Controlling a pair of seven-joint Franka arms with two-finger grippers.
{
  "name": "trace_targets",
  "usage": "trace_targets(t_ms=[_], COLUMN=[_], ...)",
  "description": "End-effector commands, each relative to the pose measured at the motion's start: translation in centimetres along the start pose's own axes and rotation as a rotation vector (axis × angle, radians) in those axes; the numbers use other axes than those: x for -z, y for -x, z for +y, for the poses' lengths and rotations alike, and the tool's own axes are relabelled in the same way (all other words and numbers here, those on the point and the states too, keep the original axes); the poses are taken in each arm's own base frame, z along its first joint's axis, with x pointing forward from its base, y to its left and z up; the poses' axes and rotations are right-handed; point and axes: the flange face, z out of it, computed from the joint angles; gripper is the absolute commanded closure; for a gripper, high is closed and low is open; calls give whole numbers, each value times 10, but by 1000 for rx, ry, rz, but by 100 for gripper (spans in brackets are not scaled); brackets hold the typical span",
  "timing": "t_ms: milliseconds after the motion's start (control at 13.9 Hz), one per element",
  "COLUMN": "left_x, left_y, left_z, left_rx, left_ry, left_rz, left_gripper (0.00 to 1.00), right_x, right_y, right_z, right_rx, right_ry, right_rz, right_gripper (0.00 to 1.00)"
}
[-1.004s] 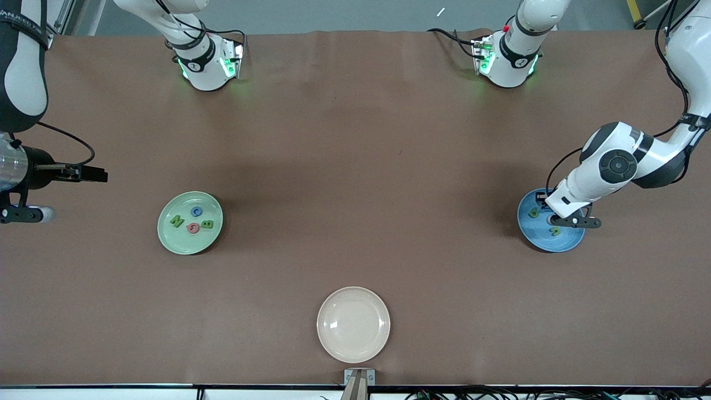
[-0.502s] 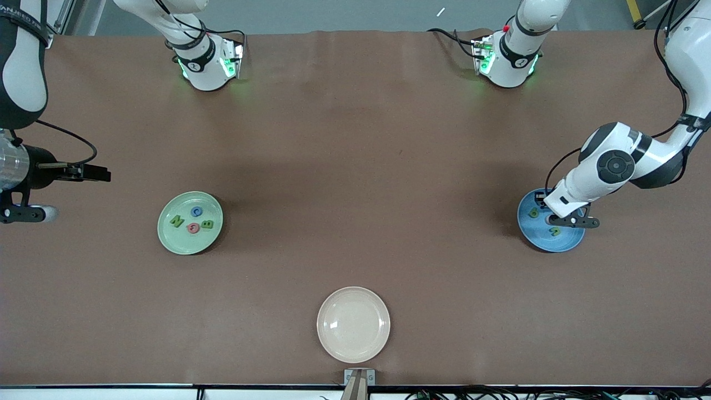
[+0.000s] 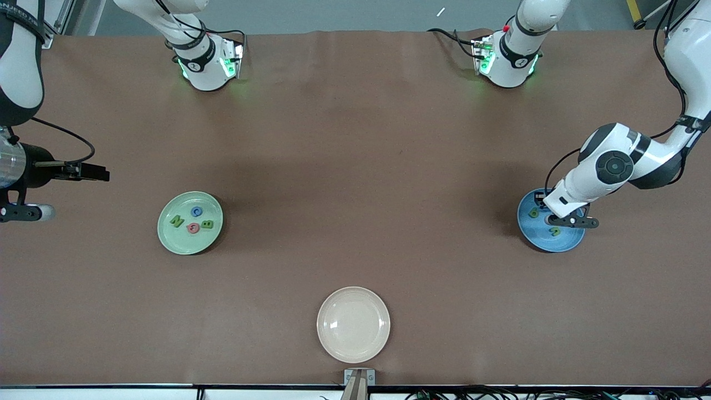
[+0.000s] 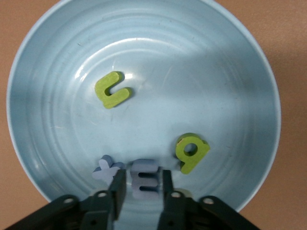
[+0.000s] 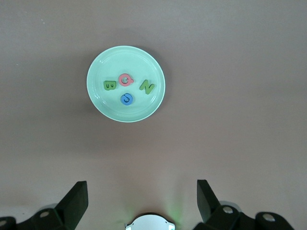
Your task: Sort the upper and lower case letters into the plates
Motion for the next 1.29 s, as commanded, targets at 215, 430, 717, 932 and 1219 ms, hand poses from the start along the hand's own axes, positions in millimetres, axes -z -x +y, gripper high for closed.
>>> trace_targets(t_ms=[215,430,717,932,1219], left_x=[37,51,68,90,122], left_y=[-17,-27,-41,-54,-64], left_z=[3,1,-8,3,44], left_rx=[-29,-20,52,56,25], left_ry=[-30,-28,39,65,113], left_rz=[72,98,107,126,66], left_gripper=[1,1,1,1,1], right_x=[16,20,43,55,68], right_y=[36,45,68,85,111], right_z=[9,9,18,25,24], right_rx=[-2,2,38,46,49], right_ry=[-22,-23,-25,-28,-26], right_rz=[43,63,111,131,162], right_gripper=[0,0,0,0,0])
